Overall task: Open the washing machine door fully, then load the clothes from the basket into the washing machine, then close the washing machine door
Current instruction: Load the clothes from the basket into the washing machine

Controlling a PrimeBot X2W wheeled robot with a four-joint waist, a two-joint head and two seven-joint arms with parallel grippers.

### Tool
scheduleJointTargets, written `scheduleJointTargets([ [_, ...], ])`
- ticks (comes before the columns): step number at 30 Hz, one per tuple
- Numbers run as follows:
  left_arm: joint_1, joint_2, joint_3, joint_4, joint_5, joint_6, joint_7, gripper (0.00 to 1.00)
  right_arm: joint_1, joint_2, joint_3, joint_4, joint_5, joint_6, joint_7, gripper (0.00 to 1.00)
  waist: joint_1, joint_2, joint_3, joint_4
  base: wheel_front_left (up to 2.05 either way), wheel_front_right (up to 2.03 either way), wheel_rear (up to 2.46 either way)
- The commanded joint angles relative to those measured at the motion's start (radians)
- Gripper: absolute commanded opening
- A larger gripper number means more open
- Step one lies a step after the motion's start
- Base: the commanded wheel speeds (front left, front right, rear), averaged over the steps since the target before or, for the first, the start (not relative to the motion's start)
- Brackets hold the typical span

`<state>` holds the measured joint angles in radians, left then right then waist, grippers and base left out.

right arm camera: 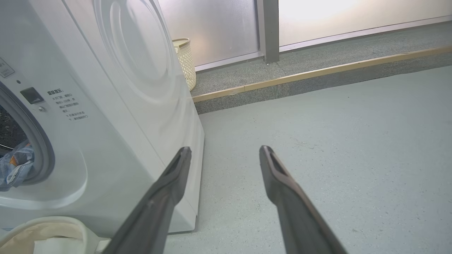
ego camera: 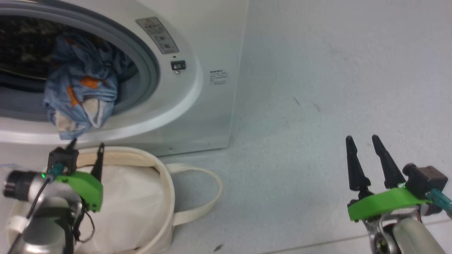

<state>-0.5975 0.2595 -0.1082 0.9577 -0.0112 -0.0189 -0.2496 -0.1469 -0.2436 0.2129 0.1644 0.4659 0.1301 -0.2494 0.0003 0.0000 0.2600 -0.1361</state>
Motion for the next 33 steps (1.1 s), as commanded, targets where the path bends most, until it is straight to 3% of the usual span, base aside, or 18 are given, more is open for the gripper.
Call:
scheduleJointTargets([
  [1,-0.060,0.059,0.013,-0.018,0.028,0.035,-0.012,1.00,-0.038,0.000,0.007,-0.041,-0.012,0.001,-0.012,1.00,-0.0003,0.0000,0.047,-0.023,0.00,0.00,0.00],
  [7,-0.111,0.090,-0.018,0.012,0.070,0.108,-0.012,1.00,-0.050,0.015,-0.008,-0.058,-0.029,0.001,-0.012,1.00,-0.0003,0.0000,0.101,-0.043,0.00,0.00,0.00],
  [20,-0.209,0.118,-0.018,0.085,0.054,0.188,-0.012,1.00,-0.059,0.032,-0.025,-0.082,-0.052,0.001,-0.012,1.00,-0.0003,0.0000,0.163,-0.058,0.00,0.00,0.00],
  [21,-0.209,0.118,-0.019,0.077,0.049,0.183,-0.012,0.63,-0.059,0.033,-0.027,-0.083,-0.053,0.001,-0.012,1.00,-0.0003,0.0000,0.165,-0.058,0.00,0.00,0.00],
  [22,-0.208,0.117,-0.020,0.071,0.044,0.178,-0.012,0.06,-0.059,0.033,-0.027,-0.083,-0.053,0.001,-0.012,1.00,-0.0003,0.0000,0.166,-0.058,0.00,0.00,0.00],
  [23,-0.207,0.116,-0.020,0.065,0.039,0.173,-0.012,0.00,-0.059,0.034,-0.028,-0.084,-0.054,0.001,-0.012,1.00,-0.0003,0.0000,0.166,-0.056,0.00,0.00,0.00],
  [29,-0.200,0.091,-0.006,0.010,-0.013,0.135,-0.012,0.00,-0.057,0.032,-0.027,-0.079,-0.054,0.001,-0.012,1.00,-0.0003,0.0000,0.147,-0.040,0.00,0.00,0.00],
  [33,-0.201,0.070,0.047,-0.046,-0.088,0.086,-0.012,0.00,-0.055,0.028,-0.018,-0.073,-0.050,0.001,-0.012,1.00,-0.0003,0.0000,0.132,-0.029,0.00,0.00,0.00],
])
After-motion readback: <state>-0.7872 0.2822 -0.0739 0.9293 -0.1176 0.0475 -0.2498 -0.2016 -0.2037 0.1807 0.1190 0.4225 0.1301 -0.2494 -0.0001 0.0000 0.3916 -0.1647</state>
